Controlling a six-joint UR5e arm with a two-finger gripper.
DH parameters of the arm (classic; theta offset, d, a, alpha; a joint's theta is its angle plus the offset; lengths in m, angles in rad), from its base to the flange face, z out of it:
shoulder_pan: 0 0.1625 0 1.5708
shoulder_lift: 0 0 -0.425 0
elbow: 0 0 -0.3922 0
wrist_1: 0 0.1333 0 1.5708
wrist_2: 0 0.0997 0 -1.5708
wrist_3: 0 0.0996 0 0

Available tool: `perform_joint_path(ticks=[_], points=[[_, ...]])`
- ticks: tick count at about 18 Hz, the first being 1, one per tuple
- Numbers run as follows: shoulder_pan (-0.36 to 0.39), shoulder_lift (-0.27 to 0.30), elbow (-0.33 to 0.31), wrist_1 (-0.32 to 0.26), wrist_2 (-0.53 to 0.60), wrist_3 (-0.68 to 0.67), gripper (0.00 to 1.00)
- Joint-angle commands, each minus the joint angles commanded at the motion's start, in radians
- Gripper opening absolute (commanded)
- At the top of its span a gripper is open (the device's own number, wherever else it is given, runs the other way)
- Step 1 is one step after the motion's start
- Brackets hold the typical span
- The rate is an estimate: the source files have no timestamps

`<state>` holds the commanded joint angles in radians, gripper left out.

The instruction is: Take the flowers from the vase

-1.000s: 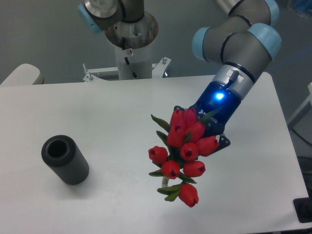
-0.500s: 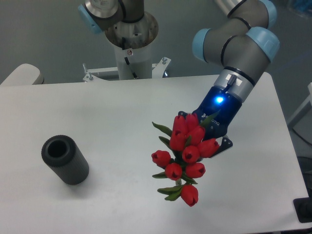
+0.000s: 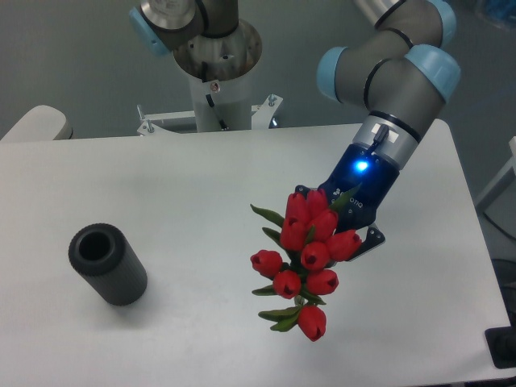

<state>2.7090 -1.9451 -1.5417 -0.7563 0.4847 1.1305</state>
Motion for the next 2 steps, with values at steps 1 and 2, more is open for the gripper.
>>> perform_joint_path(ticks=[1,2], points=[[0.0,0.0,0.002,-0.002,0.0,0.0,0.34],[0.0,-0.002,0.002,0.0,0.0,0.0,0.34]])
